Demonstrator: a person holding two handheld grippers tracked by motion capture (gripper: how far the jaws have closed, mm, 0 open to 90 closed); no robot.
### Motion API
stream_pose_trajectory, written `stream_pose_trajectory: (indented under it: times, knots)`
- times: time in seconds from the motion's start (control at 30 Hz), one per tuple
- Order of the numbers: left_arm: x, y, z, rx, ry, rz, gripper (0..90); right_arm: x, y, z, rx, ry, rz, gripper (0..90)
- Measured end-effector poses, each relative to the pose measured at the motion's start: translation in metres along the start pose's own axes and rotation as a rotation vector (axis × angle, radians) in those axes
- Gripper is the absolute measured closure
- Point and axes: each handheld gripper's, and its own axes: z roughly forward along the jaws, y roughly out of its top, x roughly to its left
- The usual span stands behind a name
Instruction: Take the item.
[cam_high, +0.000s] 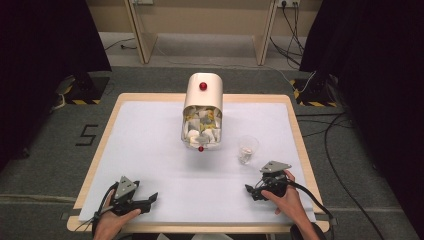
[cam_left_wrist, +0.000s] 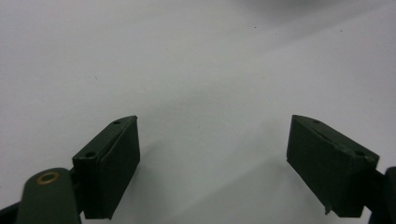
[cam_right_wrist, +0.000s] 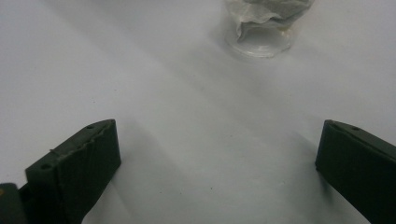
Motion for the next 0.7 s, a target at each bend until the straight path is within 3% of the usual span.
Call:
stream_pose_trajectory:
  times: [0.33, 0.7]
  knots:
    - [-0.002, -0.011, -0.008, -0.022, 0.042, -0.005, 16.7, 0.0, 0.0, 0.0, 0.0, 0.0, 0.0, 0.5]
    - [-0.006, -0.018, -0.009, -0.042, 0.056, -0.001, 16.4, 0.0, 0.0, 0.0, 0.0, 0.0, -0.001, 0.5]
